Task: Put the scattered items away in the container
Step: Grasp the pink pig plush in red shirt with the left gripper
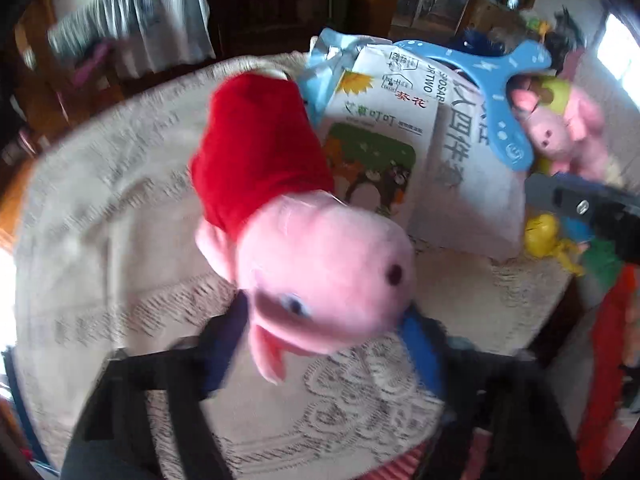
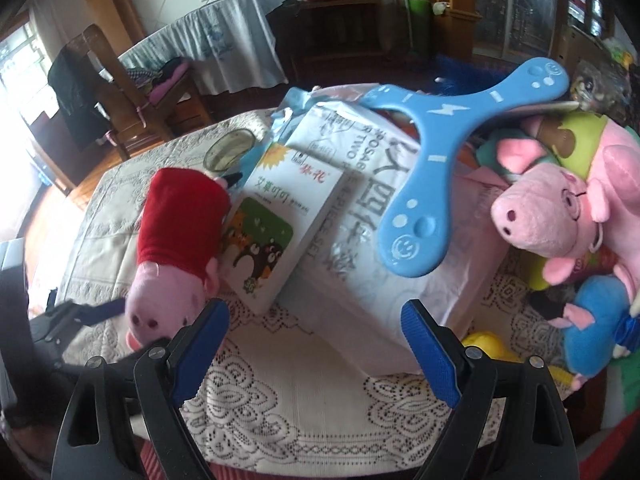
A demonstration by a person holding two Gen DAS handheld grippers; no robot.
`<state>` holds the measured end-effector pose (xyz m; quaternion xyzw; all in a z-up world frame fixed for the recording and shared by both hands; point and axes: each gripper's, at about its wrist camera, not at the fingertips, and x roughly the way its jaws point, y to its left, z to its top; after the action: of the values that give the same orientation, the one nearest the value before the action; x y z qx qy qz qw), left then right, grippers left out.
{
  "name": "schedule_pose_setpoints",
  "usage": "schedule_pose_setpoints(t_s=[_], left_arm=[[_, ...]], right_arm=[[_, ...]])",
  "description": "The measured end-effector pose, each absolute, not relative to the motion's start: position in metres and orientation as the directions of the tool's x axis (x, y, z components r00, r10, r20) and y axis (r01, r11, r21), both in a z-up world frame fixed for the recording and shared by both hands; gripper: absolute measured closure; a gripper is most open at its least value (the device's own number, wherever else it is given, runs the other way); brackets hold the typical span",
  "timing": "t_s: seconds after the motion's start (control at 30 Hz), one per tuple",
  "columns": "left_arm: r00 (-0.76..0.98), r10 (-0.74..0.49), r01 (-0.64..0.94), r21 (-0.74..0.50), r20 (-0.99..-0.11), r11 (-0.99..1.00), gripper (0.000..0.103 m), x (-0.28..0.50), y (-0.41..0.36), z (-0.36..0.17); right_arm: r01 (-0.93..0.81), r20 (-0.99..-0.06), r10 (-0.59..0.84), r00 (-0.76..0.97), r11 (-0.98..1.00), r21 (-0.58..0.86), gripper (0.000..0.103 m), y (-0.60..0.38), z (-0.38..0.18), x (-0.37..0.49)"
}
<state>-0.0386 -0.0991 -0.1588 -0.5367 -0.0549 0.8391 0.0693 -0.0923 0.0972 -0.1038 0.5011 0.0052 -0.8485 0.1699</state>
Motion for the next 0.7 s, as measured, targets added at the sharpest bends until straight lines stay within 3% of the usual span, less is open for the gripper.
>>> schedule_pose_setpoints(t_s=[0.07,0.43,0.5,0.57,0.63,0.7], left_arm=[[-0.434,0.164,-0.048,-0.158,-0.886,-0.986,0.049,-0.032,-0.113,-0.155],[-0.416,0.010,0.132,-0.071,-0.910,-0.989,0.050,-0.014,-0.220,-0.157],[-0.428,0.043,0.130,-0.109,-0.903,-0.986,0.044,-0.015,-0.226,-0.151],[-0.454,0.052,0.117,-0.118,-0.889,-0.986,0.017,-0.017,-0.227,-0.142],[-0.465,0.022,0.111,-0.083,-0.885,-0.990,0.006,-0.019,-0.224,-0.137],[-0.454,0.014,0.105,-0.069,-0.891,-0.992,0.006,-0.020,-0.220,-0.137]], right_arm=[[0.312,-0.856,-0.299,-0.422,-0.934,0.172,0.014,0.090,-0.109,-0.092],[0.429,-0.859,-0.390,-0.333,-0.874,0.230,0.014,0.019,-0.123,-0.099],[0.427,-0.854,-0.396,-0.338,-0.873,0.236,0.014,0.010,-0.120,-0.105],[0.426,-0.852,-0.403,-0.333,-0.871,0.246,0.014,0.003,-0.118,-0.113],[0.431,-0.853,-0.409,-0.323,-0.866,0.252,0.013,-0.007,-0.116,-0.122],[0.440,-0.858,-0.405,-0.318,-0.864,0.244,0.009,-0.018,-0.116,-0.129]])
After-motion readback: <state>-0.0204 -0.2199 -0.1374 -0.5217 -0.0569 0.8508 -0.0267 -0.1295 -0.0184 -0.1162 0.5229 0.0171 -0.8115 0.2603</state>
